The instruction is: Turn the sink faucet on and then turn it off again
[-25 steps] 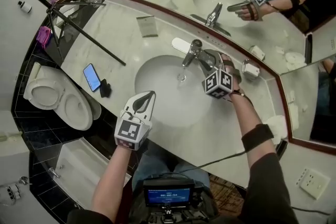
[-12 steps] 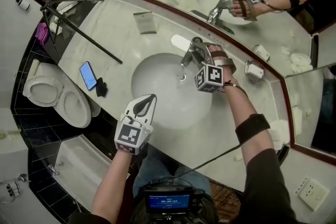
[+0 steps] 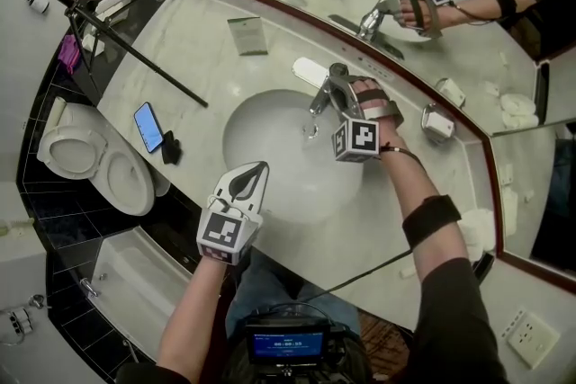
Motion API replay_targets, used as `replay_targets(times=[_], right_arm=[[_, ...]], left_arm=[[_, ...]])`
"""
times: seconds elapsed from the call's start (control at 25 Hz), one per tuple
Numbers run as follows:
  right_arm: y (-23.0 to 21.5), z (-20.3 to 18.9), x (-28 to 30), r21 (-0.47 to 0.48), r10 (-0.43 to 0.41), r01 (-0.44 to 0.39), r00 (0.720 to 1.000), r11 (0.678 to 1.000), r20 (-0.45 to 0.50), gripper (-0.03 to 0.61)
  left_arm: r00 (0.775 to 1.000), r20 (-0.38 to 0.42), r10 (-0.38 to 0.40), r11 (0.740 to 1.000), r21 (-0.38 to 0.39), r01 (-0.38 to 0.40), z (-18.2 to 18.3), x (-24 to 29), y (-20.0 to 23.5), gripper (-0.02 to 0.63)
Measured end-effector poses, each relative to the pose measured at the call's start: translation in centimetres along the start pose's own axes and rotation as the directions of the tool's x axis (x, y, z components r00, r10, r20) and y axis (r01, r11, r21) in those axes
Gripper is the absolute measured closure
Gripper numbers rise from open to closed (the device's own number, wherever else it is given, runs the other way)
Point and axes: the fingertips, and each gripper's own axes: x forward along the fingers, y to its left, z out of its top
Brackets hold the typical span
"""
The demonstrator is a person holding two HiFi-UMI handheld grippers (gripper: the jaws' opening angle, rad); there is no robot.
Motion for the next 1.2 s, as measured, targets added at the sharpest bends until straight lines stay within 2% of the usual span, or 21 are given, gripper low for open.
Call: replay_targets(times=[0.08,0.2,0.48,0.72,0.84,0.96,1.08,1.2], right_arm=[[0.5,0.3,-0.1,-0.029,-0.003,0.003,1.0,1.0,0.003,0.506],[0.9,0.3,-0.3,-0.057,-0.002,0.003,1.0,0.998,0.006,0.512],[0.9,0.3,-0.3,-0.076,-0.014,0.015,1.0,0.997,0.005,0.512],[2.6,0.3,-0.4,-0.194,0.006,-0.005,1.0,0.981,0.003,0.517],[2.7,0.0,-0.4,-0.206,0.006,-0.006,1.0,0.979,-0.003,0.517],[2.6,0.1,-0.4,-0.199,0.0,-0.001,1.0,0.98,-0.006,0.517],[2.4,0.2,-0.6,-0.197,0.019,-0.021,1.0,0.98,-0.015,0.515],[2.3,0.1,-0.8,-0.19,0.03,-0.035,0.999,0.981,-0.031,0.511]], left_arm=[[1.0,0.001,0.003,1.0,-0.014,-0.003,0.2,0.1,-0.1,0.614],[1.0,-0.005,-0.01,1.0,0.01,0.01,-0.2,0.4,-0.1,0.614],[1.0,-0.013,-0.021,0.999,0.035,0.022,-0.7,0.6,0.1,0.614],[1.0,-0.009,-0.015,0.999,0.039,0.015,-0.5,0.3,0.3,0.614],[1.0,-0.002,-0.006,0.999,0.031,0.006,-0.2,0.1,0.4,0.614],[1.0,0.006,0.016,1.0,-0.01,-0.016,0.5,-0.2,0.4,0.614],[1.0,-0.003,-0.004,1.0,0.026,0.004,-0.3,-0.4,0.2,0.614],[1.0,-0.002,-0.005,1.0,0.029,0.006,-0.3,-0.7,-0.1,0.614]])
